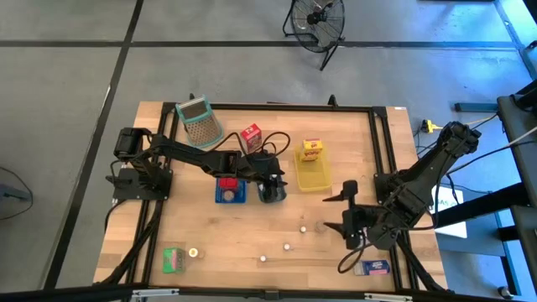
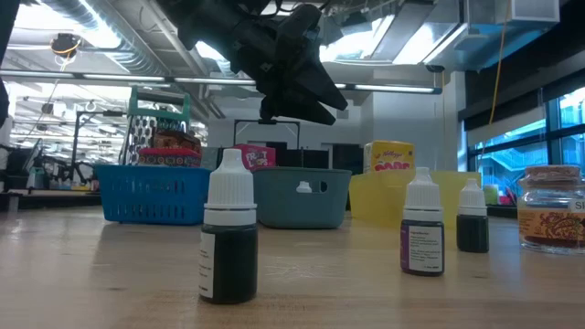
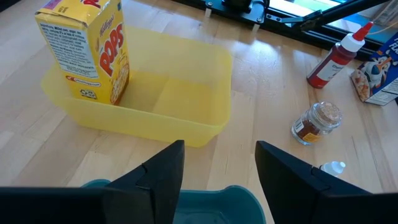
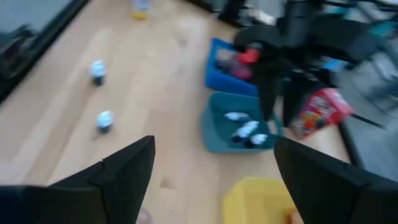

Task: Pick & Place Kitchen Items
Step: Put the red cereal box into the yellow bin

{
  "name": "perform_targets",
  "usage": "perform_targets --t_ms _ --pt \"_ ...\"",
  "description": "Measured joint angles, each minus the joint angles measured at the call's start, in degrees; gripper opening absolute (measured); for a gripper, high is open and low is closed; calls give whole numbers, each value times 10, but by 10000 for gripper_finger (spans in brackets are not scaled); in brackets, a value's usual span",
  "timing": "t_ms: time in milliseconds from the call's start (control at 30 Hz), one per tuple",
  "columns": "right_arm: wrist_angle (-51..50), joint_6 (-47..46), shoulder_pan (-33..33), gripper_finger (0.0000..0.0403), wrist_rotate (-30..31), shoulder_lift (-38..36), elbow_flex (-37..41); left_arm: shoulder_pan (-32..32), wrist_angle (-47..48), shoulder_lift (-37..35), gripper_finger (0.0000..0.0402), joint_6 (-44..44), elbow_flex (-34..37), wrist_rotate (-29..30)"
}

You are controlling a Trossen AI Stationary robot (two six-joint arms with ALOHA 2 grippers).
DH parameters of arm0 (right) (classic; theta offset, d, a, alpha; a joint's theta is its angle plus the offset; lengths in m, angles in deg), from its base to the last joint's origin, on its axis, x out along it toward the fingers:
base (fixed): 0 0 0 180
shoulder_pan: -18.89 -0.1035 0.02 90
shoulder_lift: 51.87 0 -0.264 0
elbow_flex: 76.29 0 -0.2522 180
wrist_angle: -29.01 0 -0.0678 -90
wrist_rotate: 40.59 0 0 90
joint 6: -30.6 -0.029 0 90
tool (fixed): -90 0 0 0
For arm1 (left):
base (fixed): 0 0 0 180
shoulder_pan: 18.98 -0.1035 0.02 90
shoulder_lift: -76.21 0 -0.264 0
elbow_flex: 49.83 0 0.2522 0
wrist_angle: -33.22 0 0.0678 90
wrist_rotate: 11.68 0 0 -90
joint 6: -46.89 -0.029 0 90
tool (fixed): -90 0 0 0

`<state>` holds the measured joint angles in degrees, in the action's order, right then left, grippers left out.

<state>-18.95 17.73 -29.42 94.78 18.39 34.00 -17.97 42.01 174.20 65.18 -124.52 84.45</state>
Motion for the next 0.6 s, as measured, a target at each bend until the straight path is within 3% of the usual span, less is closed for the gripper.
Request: perform_targets --t_ms 233,600 --pt "-46 -54 0 332 71 0 0 0 0 0 192 0 0 0" --pt "-43 -60 1 332 69 0 0 0 0 0 193 0 0 0"
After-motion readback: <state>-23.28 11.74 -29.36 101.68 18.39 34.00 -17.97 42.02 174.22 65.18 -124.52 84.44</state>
